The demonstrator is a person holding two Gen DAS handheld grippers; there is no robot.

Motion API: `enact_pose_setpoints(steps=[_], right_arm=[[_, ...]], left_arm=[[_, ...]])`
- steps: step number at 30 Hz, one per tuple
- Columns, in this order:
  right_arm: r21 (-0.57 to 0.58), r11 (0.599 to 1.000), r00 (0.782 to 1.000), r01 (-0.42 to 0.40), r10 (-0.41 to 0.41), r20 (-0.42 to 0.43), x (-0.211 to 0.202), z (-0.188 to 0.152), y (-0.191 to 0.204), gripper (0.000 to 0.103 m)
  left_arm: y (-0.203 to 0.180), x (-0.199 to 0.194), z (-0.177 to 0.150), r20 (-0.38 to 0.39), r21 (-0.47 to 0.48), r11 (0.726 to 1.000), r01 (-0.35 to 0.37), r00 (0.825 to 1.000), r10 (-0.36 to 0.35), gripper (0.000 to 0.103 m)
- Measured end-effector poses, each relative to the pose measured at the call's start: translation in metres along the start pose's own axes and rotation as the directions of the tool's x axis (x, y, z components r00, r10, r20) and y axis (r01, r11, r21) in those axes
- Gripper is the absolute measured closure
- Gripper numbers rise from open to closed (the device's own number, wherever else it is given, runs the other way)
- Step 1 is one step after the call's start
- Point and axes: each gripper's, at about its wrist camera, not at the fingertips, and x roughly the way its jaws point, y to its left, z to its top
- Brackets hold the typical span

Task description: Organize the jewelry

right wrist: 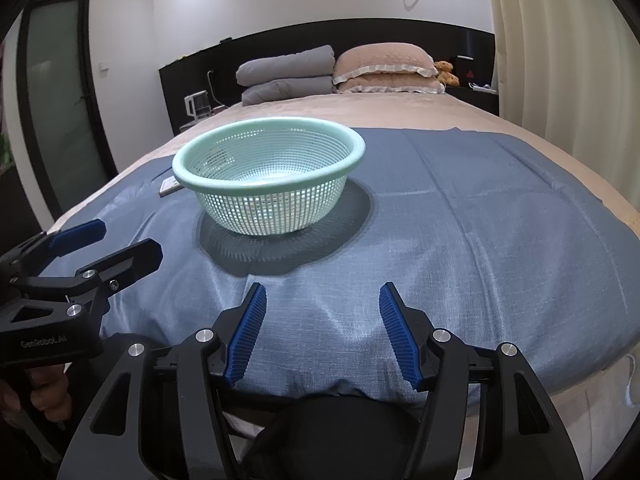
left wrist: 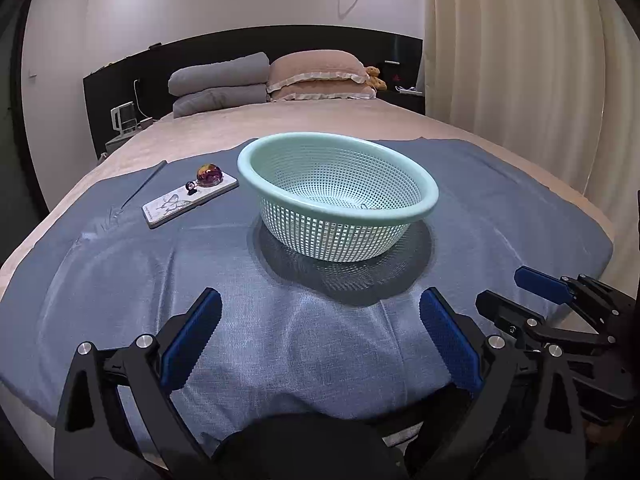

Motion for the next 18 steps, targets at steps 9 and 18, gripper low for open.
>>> enact_pose_setpoints(steps=[9, 18], right_arm=[[-0.009, 1.000, 1.000, 0.004, -0.004, -0.020, 0.0014, -0.0032, 0.0042, 0.043], [0.009, 1.000, 1.000, -0.001, 0.001, -0.025, 0.0022, -0.0043, 0.0015, 0.043]], left_arm=[[0.0080, 0.0011, -0.0014, -0.014, -0.026, 1.000, 0.011, 1.000, -0.011, 0.006], [0.0090, -0.0023, -0.0026, 0.000, -0.021, 0.999, -0.030, 1.000, 0.030, 0.006]])
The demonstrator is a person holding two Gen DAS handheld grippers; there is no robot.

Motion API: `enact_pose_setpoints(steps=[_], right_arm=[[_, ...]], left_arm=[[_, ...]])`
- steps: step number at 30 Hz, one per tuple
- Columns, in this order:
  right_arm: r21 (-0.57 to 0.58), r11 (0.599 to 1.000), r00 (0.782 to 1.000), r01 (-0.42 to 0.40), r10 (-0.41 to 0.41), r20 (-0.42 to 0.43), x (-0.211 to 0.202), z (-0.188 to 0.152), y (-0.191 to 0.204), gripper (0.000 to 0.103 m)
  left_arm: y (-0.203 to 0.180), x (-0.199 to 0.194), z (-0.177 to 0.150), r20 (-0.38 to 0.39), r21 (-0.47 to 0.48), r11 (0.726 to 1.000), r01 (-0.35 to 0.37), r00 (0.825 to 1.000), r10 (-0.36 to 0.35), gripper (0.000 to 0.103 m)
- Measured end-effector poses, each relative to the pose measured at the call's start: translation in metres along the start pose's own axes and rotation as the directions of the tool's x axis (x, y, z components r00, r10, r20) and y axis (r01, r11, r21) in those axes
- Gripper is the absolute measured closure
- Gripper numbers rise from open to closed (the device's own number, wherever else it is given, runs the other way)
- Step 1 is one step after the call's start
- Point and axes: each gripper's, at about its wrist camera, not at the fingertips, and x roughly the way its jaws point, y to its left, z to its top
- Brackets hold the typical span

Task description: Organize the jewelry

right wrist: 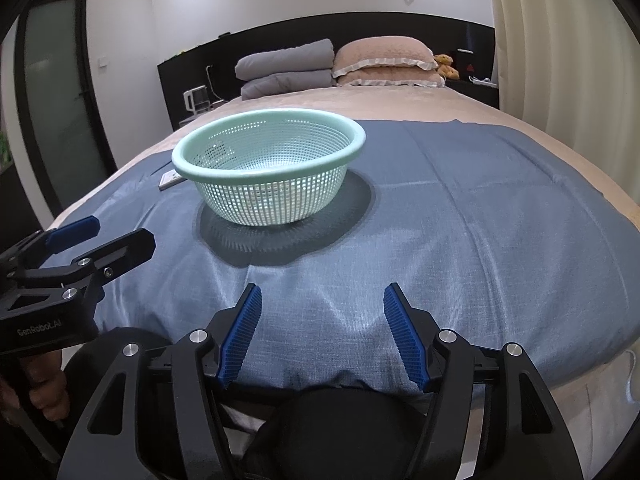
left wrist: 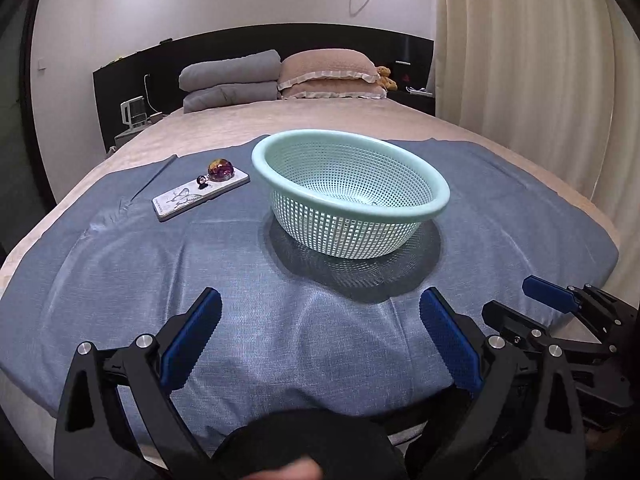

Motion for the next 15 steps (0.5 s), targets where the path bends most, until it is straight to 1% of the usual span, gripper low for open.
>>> enact_pose_setpoints(steps=[7, 15], right_arm=[[-0.003, 1.000, 1.000, -0.001, 0.001, 0.002, 0.0004, -0.0002, 0.0018, 0.043], [0.004, 1.000, 1.000, 0.000, 0.000, 0.005, -0.0016, -0.0005, -0.0013, 0.043]], left_arm=[[-0.0051, -0.0019, -0.0005, 0.010, 0.033, 0.999, -0.015, 1.000, 0.014, 0.006], [-0.0054, -0.0021, 0.0002, 0.008, 0.032, 0.999, -0.026, 1.000, 0.026, 0.006]])
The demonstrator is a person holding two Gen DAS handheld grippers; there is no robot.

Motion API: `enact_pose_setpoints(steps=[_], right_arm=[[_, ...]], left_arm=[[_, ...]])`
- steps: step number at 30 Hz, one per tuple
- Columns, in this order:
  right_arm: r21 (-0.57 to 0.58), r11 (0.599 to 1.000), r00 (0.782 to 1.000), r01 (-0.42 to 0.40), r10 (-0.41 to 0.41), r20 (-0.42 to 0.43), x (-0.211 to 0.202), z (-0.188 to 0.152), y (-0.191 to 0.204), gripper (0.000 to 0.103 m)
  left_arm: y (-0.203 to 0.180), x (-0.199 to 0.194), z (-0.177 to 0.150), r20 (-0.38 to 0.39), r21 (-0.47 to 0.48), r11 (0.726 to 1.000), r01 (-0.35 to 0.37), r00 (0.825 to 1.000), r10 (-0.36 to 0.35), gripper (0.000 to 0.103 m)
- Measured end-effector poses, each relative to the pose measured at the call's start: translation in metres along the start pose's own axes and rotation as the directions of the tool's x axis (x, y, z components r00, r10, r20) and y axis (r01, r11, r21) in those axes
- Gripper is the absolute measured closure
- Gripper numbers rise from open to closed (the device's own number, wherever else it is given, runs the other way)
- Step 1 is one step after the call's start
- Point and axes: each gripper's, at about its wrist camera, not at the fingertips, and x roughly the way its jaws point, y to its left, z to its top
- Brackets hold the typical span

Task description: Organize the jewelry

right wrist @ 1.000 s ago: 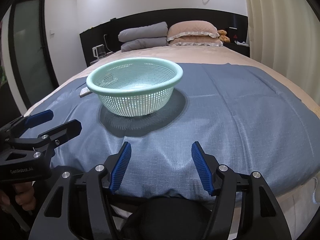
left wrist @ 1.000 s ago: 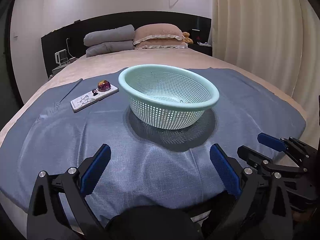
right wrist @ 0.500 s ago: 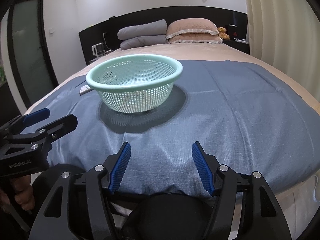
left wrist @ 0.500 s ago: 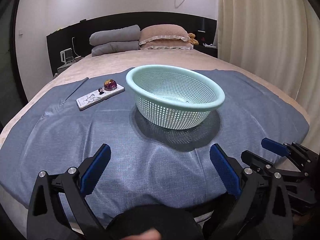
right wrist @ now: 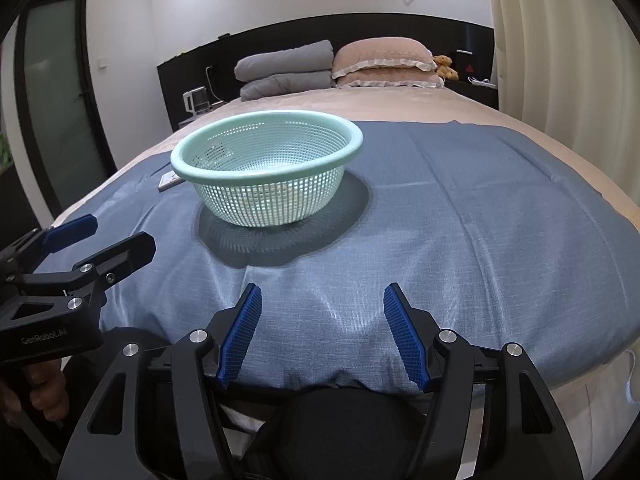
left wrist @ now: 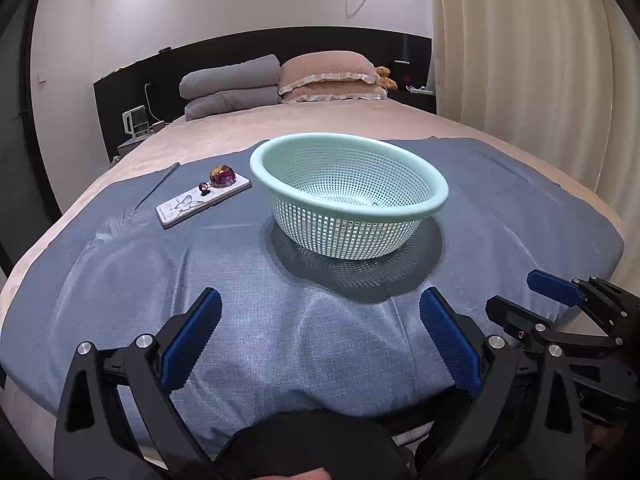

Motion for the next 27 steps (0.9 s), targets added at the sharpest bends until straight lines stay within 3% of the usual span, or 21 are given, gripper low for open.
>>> enact_pose_setpoints(steps=[27], right_arm=[[-0.023, 1.000, 1.000, 0.011, -0.011, 0.001, 0.0016, 0.0017, 0.0034, 0.042]], left_arm=[[0.0042, 0.0027, -0.0015, -0.020, -0.012, 1.000, 0.004, 1.000, -0.004, 0.006]])
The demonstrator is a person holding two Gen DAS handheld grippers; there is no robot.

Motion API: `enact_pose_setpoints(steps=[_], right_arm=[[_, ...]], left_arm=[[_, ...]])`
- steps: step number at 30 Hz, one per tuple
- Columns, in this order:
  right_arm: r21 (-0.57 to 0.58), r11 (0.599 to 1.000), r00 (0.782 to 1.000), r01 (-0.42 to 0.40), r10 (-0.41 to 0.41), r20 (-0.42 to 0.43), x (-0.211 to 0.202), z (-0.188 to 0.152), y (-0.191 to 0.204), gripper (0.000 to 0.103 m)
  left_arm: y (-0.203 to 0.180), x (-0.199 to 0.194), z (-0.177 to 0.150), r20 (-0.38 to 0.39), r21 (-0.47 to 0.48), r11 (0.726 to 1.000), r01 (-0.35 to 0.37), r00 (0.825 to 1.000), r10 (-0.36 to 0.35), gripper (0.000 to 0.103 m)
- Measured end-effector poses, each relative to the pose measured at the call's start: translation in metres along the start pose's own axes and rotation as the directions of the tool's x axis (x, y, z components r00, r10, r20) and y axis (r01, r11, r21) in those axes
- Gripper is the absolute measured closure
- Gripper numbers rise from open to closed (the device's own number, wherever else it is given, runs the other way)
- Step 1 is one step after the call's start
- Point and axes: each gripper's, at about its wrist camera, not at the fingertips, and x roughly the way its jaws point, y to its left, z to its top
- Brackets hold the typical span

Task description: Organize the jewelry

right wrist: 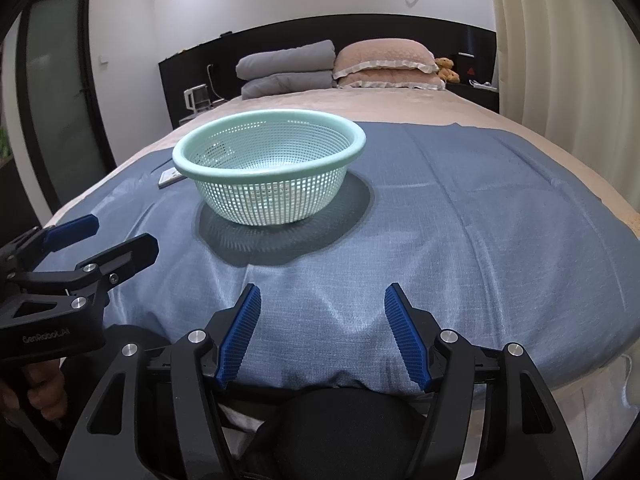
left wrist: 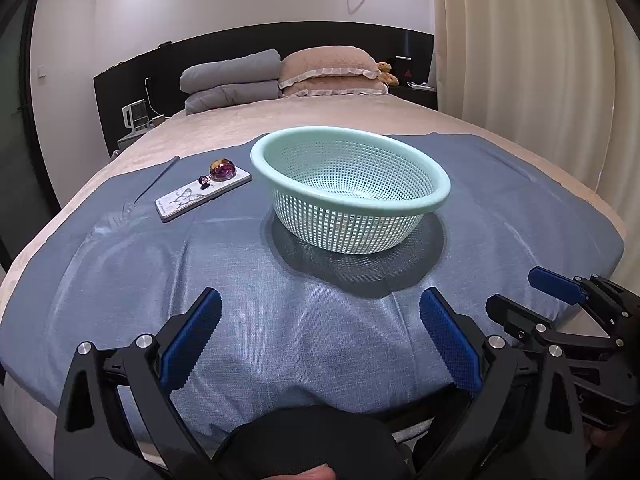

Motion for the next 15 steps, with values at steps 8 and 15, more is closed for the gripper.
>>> enact_pose_setpoints(steps=[8, 15], right_arm=[[-0.007, 1.000, 1.000, 0.000, 0.000, -0.005, 0.0003, 0.0000, 0.0011, 0.041], [-0.006, 1.000, 1.000, -0.001, 0.001, -0.006, -0.0003, -0.0003, 0.0011, 0.041]], left_arm=[[0.0006, -0.0007, -0.0006, 0.003, -0.007, 1.000, 0.002, 1.000, -0.002, 0.006], [0.0019, -0.0030, -0.0003, 0.012, 0.001, 1.000, 0.007, 1.000, -0.007, 0.006]])
